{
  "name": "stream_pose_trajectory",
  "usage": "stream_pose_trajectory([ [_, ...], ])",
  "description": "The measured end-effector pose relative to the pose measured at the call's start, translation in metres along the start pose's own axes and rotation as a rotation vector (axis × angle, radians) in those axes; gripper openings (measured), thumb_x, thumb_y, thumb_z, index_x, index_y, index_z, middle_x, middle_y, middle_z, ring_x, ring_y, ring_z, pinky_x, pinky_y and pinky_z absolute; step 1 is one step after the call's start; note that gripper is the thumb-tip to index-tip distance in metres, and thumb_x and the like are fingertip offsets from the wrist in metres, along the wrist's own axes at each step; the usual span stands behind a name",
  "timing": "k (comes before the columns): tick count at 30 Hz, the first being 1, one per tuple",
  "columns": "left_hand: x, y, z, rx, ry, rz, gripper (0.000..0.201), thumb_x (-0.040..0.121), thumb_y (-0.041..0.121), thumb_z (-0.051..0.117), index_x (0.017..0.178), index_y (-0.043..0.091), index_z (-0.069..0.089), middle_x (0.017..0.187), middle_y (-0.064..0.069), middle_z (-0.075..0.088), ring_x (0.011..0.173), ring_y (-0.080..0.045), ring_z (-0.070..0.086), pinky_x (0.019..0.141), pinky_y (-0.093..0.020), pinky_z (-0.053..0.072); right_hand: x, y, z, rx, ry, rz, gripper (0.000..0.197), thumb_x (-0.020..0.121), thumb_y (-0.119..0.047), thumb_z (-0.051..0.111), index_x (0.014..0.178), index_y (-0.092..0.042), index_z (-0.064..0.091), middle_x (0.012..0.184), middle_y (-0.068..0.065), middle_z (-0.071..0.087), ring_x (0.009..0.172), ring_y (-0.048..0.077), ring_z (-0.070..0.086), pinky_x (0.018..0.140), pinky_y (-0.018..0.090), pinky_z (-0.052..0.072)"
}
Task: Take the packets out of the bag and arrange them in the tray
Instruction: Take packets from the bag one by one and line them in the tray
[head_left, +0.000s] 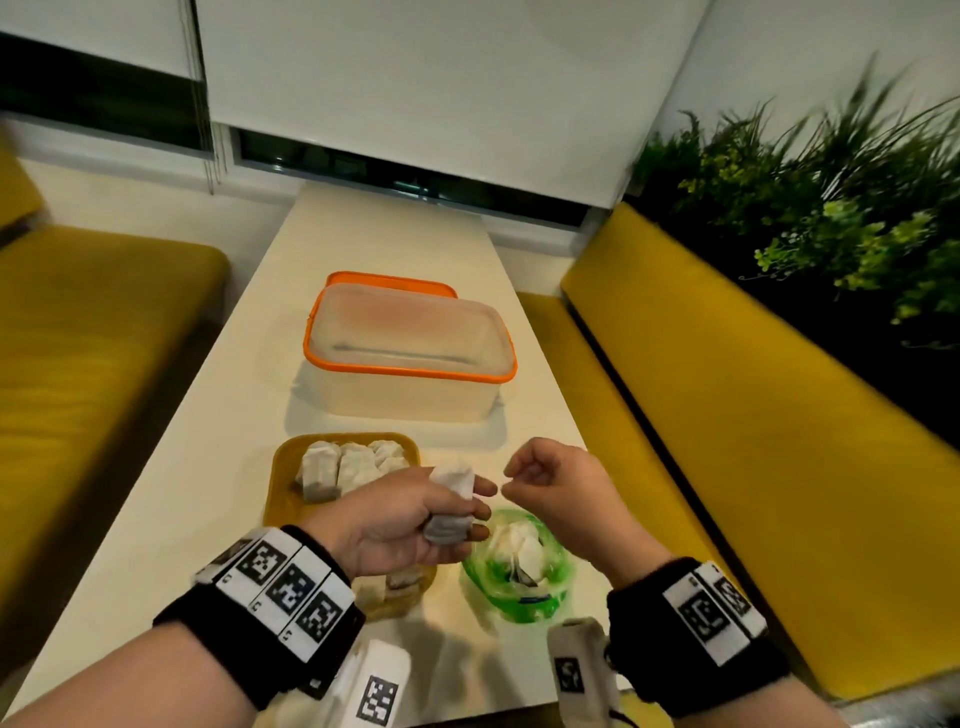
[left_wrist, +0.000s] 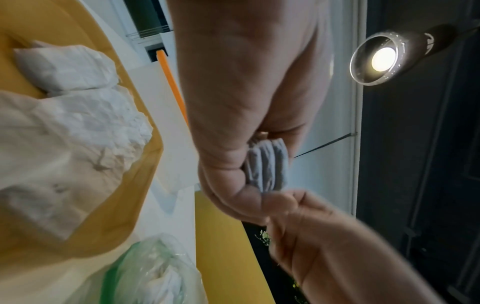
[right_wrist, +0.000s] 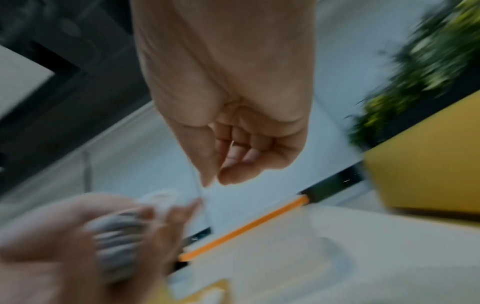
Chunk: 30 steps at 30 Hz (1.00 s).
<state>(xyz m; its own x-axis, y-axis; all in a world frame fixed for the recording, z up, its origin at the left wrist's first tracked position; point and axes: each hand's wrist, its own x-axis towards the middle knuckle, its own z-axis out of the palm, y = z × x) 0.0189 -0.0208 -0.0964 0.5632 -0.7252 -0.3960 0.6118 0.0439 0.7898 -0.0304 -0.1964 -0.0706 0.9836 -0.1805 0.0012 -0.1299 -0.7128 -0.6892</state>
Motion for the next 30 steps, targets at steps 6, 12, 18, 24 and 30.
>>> stream_pose_trajectory([
  [6, -0.007, -0.007, -0.014, -0.119, 0.110, 0.037, 0.012, 0.094, 0.004, 0.050, 0.101, 0.005, 0.060, 0.073, -0.008, 0.061, 0.074, -0.022, 0.063, 0.045, -0.022, 0.049, -0.020, 0.063, 0.023, -0.555, -0.231, 0.195, 0.027, 0.088, -0.023, 0.055, 0.114, -0.024, 0.063, 0.114, -0.002, 0.064, 0.104, 0.018, 0.060, 0.088, 0.028, 0.048],
  [12, -0.010, 0.000, -0.010, -0.088, 0.163, 0.064, 0.016, 0.095, 0.019, 0.052, 0.104, 0.008, 0.061, 0.076, -0.005, 0.062, 0.075, -0.019, 0.063, 0.052, -0.023, 0.049, -0.010, 0.077, 0.048, -0.662, -0.221, 0.162, 0.037, 0.091, -0.027, 0.043, 0.129, -0.024, 0.044, 0.113, 0.001, 0.064, 0.100, 0.023, 0.063, 0.085, 0.036, 0.052],
  [18, -0.021, -0.007, -0.021, -0.100, 0.234, 0.058, 0.015, 0.093, 0.019, 0.056, 0.101, 0.010, 0.064, 0.076, -0.005, 0.065, 0.071, -0.016, 0.066, 0.058, -0.026, 0.050, 0.002, 0.085, 0.051, -0.629, -0.219, 0.137, 0.029, 0.092, -0.023, 0.044, 0.121, -0.022, 0.047, 0.109, 0.003, 0.066, 0.099, 0.024, 0.063, 0.073, 0.029, 0.044],
  [24, -0.006, -0.016, -0.013, -0.122, 0.328, 0.028, 0.016, 0.091, 0.018, 0.058, 0.103, 0.008, 0.064, 0.077, -0.006, 0.065, 0.073, -0.019, 0.064, 0.058, -0.027, 0.049, 0.000, 0.089, 0.041, -0.390, -0.174, 0.179, 0.026, 0.087, -0.016, 0.046, 0.109, -0.025, 0.055, 0.100, 0.004, 0.068, 0.089, 0.023, 0.063, 0.073, 0.029, 0.050],
  [30, 0.017, -0.025, 0.017, -0.088, 0.342, 0.007, 0.012, 0.089, 0.015, 0.061, 0.099, 0.009, 0.064, 0.076, -0.005, 0.065, 0.072, -0.018, 0.063, 0.055, -0.024, 0.049, 0.002, 0.100, 0.022, -0.130, -0.063, 0.115, 0.011, 0.077, -0.017, 0.071, 0.074, -0.021, 0.060, 0.070, -0.007, 0.061, 0.068, 0.011, 0.057, 0.058, 0.014, 0.043],
])
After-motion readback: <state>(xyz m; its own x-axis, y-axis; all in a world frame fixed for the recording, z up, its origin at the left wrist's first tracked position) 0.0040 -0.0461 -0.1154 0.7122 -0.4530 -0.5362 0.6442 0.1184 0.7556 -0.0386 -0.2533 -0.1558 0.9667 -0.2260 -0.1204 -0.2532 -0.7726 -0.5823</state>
